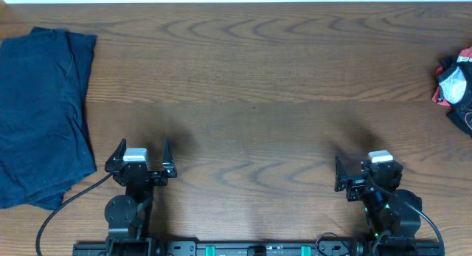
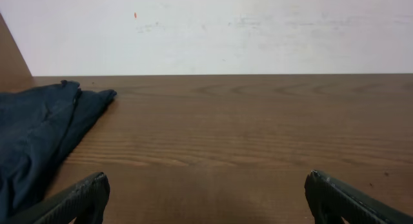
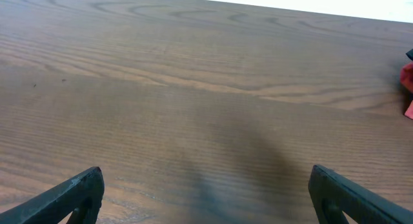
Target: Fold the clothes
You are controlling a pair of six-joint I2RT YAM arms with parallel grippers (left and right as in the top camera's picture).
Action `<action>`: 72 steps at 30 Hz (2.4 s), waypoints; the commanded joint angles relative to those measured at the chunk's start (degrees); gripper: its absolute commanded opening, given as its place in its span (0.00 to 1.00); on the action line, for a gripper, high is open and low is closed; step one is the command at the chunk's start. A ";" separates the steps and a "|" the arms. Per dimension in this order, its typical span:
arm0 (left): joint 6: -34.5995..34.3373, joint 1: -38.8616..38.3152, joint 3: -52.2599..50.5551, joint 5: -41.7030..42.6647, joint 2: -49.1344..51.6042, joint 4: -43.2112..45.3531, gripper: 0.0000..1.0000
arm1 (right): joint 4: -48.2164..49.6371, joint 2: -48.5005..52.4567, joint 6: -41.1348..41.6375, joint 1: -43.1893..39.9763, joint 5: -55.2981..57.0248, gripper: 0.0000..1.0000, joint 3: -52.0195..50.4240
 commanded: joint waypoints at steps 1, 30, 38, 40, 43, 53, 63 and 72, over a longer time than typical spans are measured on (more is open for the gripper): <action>0.79 -0.39 -0.90 0.57 -0.02 -2.10 0.98 | -0.09 -0.50 0.70 -0.42 0.39 0.99 -0.15; 0.76 -0.39 -0.90 0.57 -0.02 -2.10 0.98 | -0.09 -0.52 0.70 -0.42 0.39 0.99 -0.15; 0.76 -0.39 -0.90 0.57 -0.02 -2.10 0.98 | -0.09 -0.50 0.70 -0.42 0.39 0.99 -0.15; 0.76 -0.39 -0.90 0.57 -0.02 -2.10 0.98 | -0.09 -0.50 0.70 -0.42 0.39 0.99 -0.15; 0.76 -0.39 -0.90 0.57 -0.02 -2.10 0.98 | -0.09 -0.50 0.70 -0.42 0.39 0.99 -0.15; -6.40 -0.39 -0.90 0.59 -0.02 -2.12 0.98 | -0.09 -0.50 0.70 -0.42 0.39 0.99 -0.15; -20.50 -0.39 0.24 1.53 -0.02 -1.51 0.98 | -0.09 -0.52 0.70 -0.42 0.39 0.99 -0.15; -13.09 -0.39 12.61 1.86 9.16 -13.35 0.98 | -0.09 -0.50 0.70 -0.42 0.39 0.99 -0.15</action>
